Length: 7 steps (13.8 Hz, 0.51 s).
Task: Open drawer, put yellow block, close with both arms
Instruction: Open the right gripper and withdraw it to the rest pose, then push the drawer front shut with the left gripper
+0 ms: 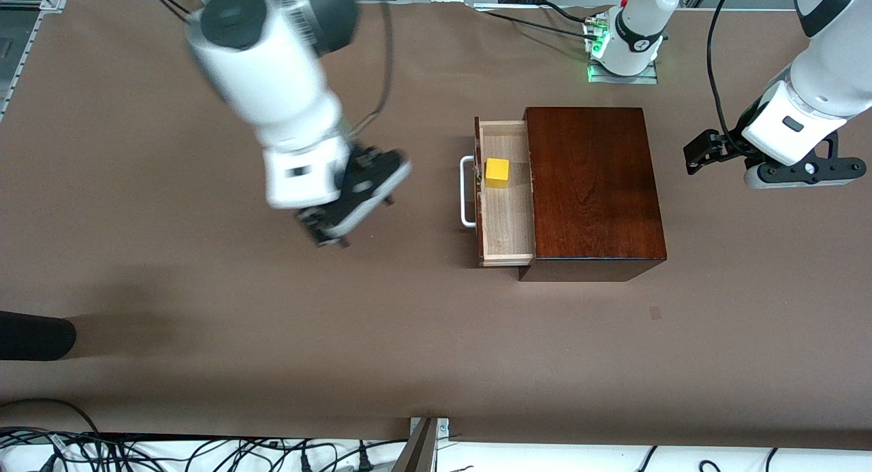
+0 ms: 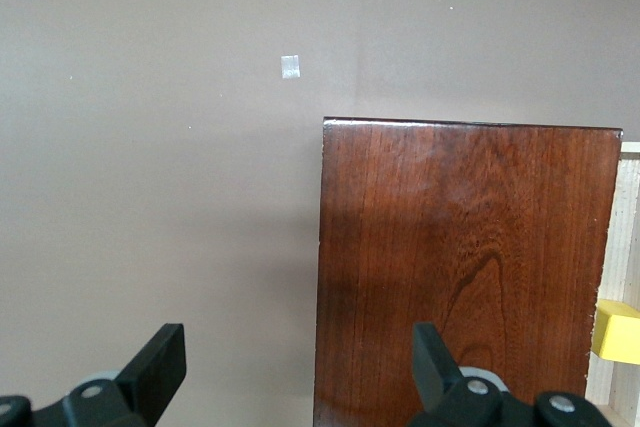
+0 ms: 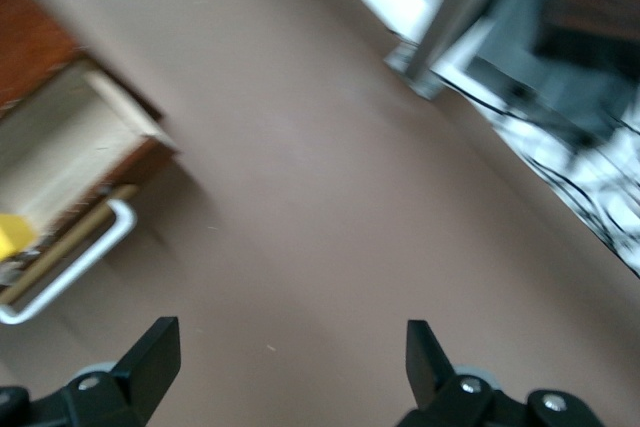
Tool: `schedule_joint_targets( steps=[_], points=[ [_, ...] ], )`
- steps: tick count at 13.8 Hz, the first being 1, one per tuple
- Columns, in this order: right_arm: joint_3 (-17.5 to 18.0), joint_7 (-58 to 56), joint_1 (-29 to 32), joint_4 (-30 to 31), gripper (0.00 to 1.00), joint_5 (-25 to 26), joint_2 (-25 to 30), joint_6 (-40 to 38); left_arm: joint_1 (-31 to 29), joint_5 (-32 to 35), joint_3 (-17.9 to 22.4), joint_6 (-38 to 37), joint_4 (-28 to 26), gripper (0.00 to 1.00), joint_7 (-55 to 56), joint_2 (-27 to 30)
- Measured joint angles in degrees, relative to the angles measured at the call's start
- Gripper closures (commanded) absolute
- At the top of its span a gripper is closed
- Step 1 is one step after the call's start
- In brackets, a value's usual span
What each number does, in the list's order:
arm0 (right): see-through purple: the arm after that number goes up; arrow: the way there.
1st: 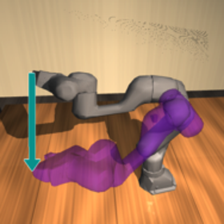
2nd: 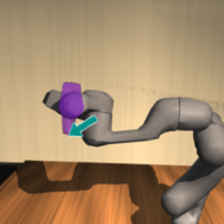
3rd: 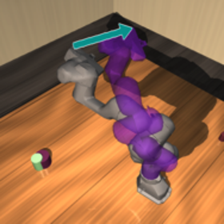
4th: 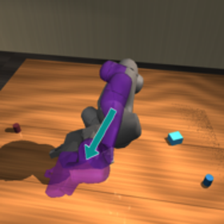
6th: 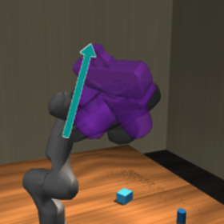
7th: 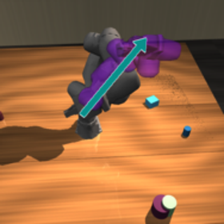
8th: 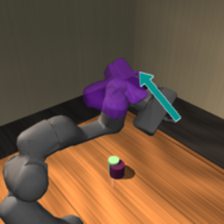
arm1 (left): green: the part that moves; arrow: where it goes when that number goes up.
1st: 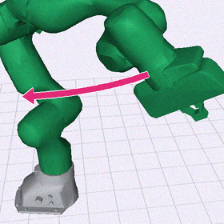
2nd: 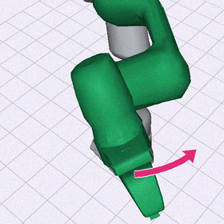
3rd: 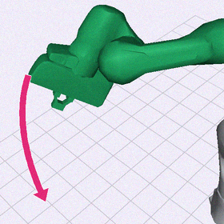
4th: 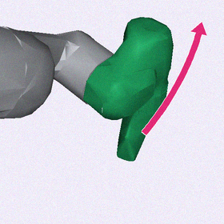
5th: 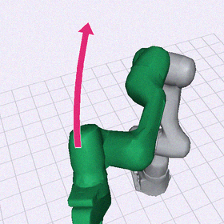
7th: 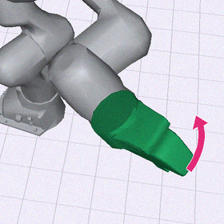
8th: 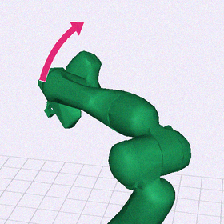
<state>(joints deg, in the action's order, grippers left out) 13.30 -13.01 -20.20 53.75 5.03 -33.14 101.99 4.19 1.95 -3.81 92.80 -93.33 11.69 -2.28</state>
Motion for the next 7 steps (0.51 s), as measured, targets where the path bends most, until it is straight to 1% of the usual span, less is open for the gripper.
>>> schedule_joint_targets(
  steps=[2,3,4,5,7],
  points=[
    [0.0,-0.1,6.4,2.6,0.0,-1.1,3.8,-3.3,0.1,0.0,-0.1,-0.1,0.0,0.0,0.0,0.0],
    [-0.3,0.0,8.9,5.1,0.0,-1.7,6.6,-4.2,0.2,0.0,-0.4,-0.8,0.1,0.0,0.0,0.0],
    [-1.3,0.3,10.4,8.4,0.0,-2.6,9.8,-4.8,0.3,-0.5,-1.2,-2.2,0.1,0.0,0.0,0.0],
    [-3.3,0.7,10.8,12.1,0.0,-3.5,13.4,-5.0,0.4,-2.1,-2.2,-3.5,0.1,0.0,0.0,0.0],
    [-7.1,2.1,10.9,20.4,0.0,-4.8,20.7,-5.1,0.6,-4.5,-5.8,-4.2,0.2,0.0,0.0,0.0]
  ],
)
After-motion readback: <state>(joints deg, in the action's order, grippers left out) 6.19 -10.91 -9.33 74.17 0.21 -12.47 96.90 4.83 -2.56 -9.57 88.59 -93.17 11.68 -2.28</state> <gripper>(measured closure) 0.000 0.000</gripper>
